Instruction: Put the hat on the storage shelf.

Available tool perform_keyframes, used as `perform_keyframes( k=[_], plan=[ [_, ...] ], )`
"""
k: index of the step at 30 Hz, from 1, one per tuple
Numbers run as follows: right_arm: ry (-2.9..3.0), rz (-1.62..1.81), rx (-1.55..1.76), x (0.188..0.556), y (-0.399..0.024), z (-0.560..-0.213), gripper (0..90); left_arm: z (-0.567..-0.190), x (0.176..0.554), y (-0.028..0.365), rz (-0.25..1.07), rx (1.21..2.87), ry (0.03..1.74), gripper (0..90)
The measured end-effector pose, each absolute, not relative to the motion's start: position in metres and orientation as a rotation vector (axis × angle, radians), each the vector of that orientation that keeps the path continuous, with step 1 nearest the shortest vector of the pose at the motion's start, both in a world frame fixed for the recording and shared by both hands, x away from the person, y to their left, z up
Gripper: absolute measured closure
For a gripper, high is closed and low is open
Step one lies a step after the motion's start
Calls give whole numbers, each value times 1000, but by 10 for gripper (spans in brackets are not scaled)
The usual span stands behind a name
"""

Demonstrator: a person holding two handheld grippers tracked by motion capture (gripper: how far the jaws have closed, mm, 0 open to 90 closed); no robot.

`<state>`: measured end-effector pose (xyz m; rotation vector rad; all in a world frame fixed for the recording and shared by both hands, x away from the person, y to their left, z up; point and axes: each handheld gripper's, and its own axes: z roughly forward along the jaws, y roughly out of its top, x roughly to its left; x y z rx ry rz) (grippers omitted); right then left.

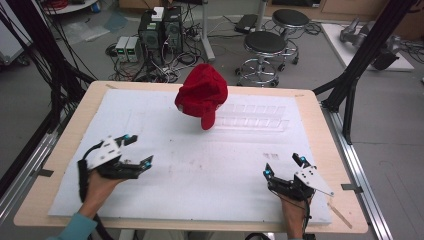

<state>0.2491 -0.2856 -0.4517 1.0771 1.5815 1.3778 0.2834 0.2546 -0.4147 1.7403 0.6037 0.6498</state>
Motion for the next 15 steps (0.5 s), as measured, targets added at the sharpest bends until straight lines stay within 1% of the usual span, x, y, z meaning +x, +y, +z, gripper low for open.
perform_keyframes(
  k=[3,6,9,11,15],
  plan=[
    [1579,1370,1069,249,-285,-452,6,-429,273,285,687,1689,635,149],
    [1575,1369,1069,248,-285,-452,6,-440,266,304,712,1639,658,148],
    [1573,1374,1070,248,-285,-452,5,-451,262,312,727,1607,670,148],
    [1569,1378,1068,248,-286,-452,6,-452,259,315,739,1564,666,149],
    [1564,1384,1068,247,-286,-452,6,-452,260,315,746,1566,681,155]
  ],
)
